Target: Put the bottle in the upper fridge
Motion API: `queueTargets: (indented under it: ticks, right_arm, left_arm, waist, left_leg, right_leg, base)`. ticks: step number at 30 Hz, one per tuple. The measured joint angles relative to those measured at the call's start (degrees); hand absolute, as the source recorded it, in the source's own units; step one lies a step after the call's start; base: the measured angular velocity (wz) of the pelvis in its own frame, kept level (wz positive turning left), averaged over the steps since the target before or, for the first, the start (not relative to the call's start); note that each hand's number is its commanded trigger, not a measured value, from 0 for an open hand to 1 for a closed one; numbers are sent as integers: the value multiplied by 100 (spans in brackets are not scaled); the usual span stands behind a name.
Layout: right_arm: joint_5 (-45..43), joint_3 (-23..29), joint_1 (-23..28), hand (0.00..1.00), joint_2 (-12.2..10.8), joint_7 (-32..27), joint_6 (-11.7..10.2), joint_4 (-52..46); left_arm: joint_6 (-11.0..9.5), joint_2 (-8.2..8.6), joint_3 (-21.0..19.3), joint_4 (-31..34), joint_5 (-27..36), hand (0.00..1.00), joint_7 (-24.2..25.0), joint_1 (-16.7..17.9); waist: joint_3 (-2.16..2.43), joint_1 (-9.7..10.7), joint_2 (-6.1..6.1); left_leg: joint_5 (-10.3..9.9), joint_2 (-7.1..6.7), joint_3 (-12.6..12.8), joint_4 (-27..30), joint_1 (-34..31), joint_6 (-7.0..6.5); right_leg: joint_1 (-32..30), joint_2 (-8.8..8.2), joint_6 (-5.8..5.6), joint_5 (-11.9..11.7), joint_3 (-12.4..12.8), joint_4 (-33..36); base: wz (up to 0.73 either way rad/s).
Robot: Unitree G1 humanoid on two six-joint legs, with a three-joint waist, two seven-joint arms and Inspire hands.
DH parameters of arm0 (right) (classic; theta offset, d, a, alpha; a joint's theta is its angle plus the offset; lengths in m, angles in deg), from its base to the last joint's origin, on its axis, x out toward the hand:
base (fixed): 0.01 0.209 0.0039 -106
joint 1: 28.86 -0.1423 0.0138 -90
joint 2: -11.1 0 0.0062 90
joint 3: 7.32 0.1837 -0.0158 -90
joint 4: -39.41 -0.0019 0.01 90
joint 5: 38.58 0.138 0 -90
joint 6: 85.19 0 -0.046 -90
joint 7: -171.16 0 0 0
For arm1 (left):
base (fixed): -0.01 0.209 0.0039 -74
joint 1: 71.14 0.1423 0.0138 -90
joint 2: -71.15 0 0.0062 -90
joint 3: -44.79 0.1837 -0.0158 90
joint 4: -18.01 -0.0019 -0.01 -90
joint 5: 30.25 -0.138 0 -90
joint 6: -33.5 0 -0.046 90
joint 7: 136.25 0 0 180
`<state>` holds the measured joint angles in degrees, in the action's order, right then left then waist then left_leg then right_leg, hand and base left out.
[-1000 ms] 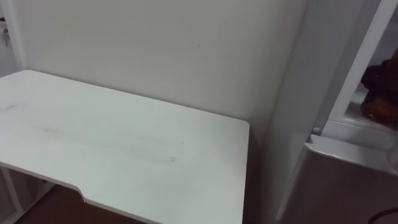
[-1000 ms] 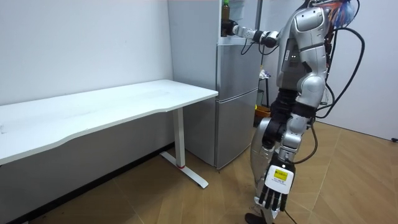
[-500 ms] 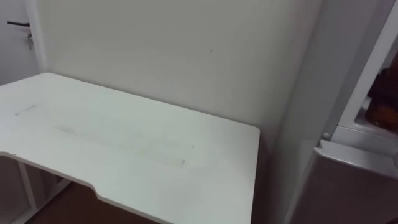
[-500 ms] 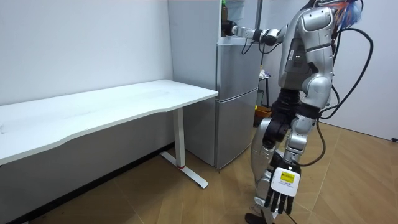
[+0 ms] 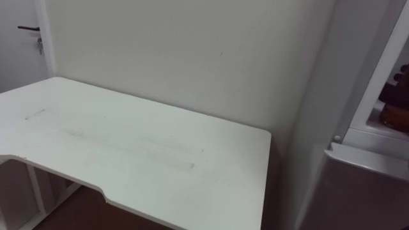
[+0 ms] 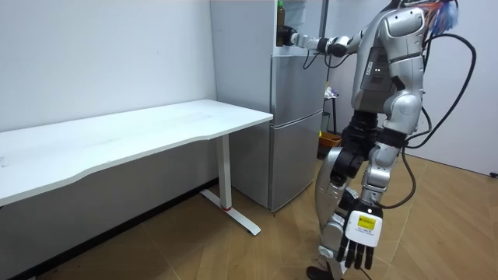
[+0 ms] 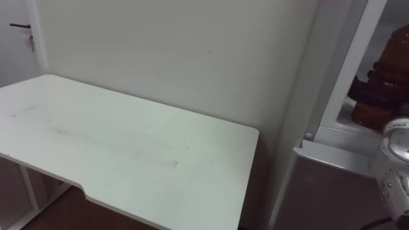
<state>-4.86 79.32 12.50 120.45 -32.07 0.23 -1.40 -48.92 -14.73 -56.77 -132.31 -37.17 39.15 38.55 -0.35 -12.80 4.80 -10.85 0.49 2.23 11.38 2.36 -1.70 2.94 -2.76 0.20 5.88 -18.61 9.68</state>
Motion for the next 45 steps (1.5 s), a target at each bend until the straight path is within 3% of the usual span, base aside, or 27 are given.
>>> queueTargets:
  ticks: [9,16,25,40,45]
  right_arm:
    - [-15,9,-14,0,14,249,-119,108]
    - [-11,-9,-429,0,86,548,-192,719]
    - [-148,11,-430,0,103,727,-410,870]
    - [-277,4,-429,0,120,965,-528,856]
    - [-475,27,-429,0,128,942,-526,889]
  left_arm:
    - [-23,-5,3,81,1,0,0,-12]
    - [-59,-46,75,278,186,0,-24,-14]
    - [-46,-85,293,109,291,0,-23,-165]
    - [-169,-93,335,92,292,0,-141,-386]
    - [-70,-104,372,66,294,0,-136,-412]
  waist:
    - [-1,6,-64]
    - [2,40,-82]
    - [-4,-4,-97]
    - [-12,-4,-110]
    - [-16,5,-98]
  left_leg:
    - [2,4,2,5,-23,4]
    - [11,-13,-49,149,-270,0]
    - [45,6,-72,219,-413,22]
    - [67,31,-45,219,-488,47]
    - [68,23,-56,236,-530,46]
  right_leg:
    - [-8,4,2,-1,-7,-9]
    - [-179,-6,46,-26,-13,-16]
    - [-286,-7,81,-44,-32,-100]
    - [-349,-4,112,-60,-56,-92]
    - [-373,-6,109,-61,-57,-88]
  base:
    - [0]
    - [4]
    - [1]
    - [0]
    - [0]
